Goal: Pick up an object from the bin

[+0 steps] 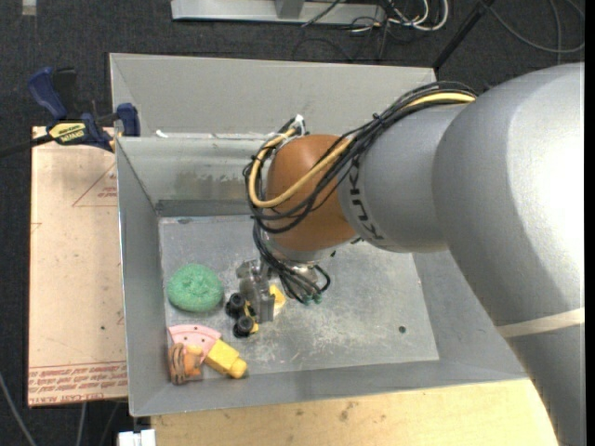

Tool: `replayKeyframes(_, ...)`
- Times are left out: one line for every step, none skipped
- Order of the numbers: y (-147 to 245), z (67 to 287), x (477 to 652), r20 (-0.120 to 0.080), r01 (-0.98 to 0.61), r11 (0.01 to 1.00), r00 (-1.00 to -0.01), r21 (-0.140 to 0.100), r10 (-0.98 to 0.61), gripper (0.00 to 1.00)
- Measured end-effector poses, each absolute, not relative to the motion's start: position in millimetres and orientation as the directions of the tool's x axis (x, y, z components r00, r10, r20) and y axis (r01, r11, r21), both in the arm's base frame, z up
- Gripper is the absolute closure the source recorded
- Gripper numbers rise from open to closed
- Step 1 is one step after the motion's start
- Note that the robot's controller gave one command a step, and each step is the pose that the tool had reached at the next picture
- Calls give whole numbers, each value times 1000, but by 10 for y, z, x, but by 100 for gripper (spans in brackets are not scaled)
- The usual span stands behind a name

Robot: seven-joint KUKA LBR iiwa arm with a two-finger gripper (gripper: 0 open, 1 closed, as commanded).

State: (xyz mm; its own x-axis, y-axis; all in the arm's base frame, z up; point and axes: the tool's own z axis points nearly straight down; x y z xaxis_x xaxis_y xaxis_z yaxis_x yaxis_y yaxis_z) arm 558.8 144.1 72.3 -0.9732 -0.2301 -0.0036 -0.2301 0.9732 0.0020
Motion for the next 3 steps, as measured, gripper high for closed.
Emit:
replayKeyframes(1439,722,5589,-4,-229,973,-973,2,-229,100)
replayKeyframes(1436,722,5590,-5,-229,973,-973,2,-229,100)
replayKeyframes(1434,722,5592,-5,-228,974,-974,2,-228,100)
